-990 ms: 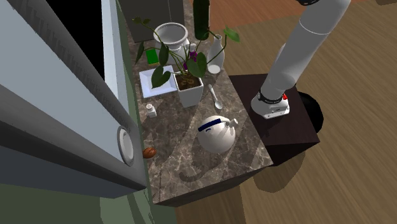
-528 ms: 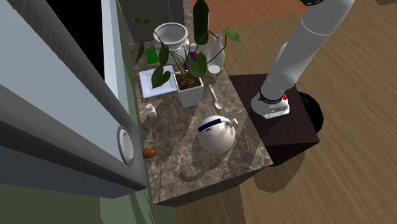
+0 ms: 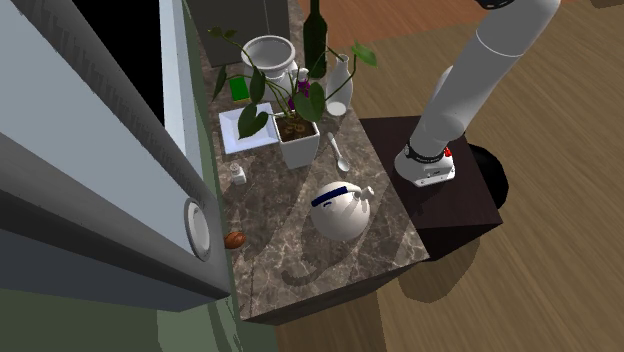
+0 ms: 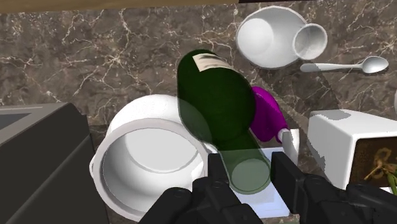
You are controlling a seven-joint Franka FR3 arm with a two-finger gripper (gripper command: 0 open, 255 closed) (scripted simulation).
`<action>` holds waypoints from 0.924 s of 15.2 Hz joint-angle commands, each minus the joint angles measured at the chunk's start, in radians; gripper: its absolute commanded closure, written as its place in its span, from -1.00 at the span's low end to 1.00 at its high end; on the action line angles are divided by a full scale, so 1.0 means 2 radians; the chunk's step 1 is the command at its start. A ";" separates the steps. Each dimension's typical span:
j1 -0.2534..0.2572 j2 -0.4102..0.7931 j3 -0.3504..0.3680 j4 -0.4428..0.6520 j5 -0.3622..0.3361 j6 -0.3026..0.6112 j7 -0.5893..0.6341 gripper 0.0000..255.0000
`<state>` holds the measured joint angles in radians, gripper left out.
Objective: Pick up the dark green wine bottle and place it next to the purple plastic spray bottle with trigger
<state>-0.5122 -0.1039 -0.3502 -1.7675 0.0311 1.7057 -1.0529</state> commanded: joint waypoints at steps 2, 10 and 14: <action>0.000 -0.003 0.000 -0.022 -0.001 0.020 0.000 1.00; -0.001 -0.004 0.000 -0.077 -0.001 0.074 -0.003 1.00; -0.001 -0.002 -0.001 -0.102 0.000 0.101 -0.005 1.00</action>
<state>-0.5140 -0.1086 -0.3521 -1.9590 0.0308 1.8927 -1.0622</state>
